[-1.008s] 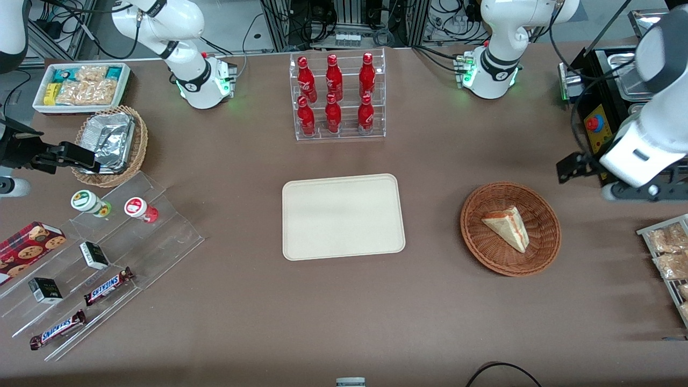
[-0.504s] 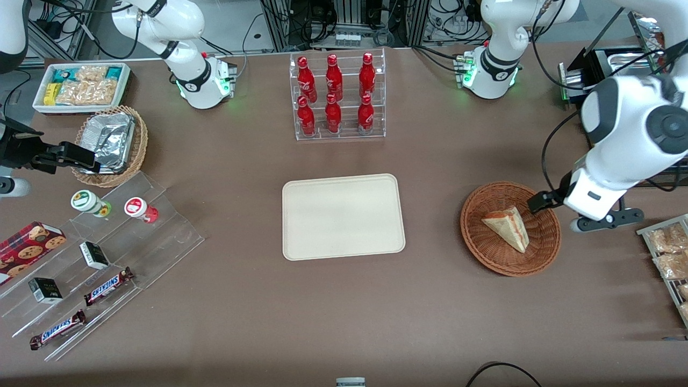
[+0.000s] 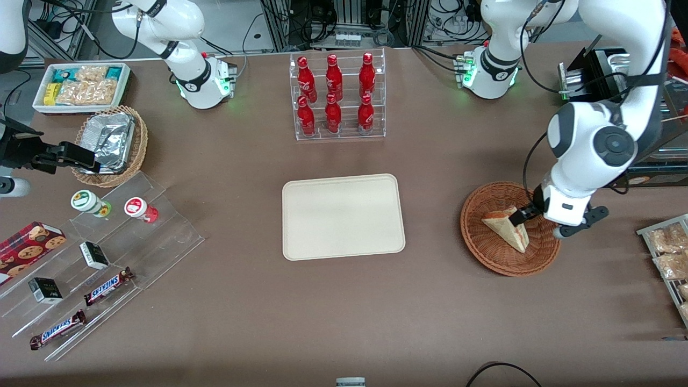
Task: Place sandwich from basket to tray
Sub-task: 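Close the left gripper on the wrapped sandwich's crust edge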
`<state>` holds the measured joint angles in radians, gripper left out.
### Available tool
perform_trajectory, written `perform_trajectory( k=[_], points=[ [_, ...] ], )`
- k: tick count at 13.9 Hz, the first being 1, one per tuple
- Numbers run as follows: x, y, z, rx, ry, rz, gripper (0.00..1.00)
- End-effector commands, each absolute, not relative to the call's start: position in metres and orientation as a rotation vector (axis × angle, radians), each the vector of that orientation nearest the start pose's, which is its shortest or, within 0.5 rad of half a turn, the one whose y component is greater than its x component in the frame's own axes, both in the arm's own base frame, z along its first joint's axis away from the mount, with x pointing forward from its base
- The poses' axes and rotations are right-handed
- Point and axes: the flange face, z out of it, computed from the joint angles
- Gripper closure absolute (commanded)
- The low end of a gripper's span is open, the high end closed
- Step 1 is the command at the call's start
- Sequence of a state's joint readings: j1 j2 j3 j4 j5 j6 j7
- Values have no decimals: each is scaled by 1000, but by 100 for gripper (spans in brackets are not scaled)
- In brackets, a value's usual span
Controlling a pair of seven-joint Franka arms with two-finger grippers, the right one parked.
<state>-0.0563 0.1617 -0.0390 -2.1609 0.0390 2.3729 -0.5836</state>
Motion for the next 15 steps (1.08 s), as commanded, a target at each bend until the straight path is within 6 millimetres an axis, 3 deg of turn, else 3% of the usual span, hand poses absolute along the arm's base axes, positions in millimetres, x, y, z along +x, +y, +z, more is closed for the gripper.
perform_trajectory(
  k=[1, 7, 11, 12, 15],
  points=[
    [557, -56, 300, -3039, -821, -97, 0],
    [557, -61, 268, -3036, -842, -78, 0],
    [553, -60, 263, -3031, -843, -55, 2],
    [552, -60, 261, -3030, -838, -51, 10],
    [550, -67, 260, -3032, -814, -36, 68]
  ],
)
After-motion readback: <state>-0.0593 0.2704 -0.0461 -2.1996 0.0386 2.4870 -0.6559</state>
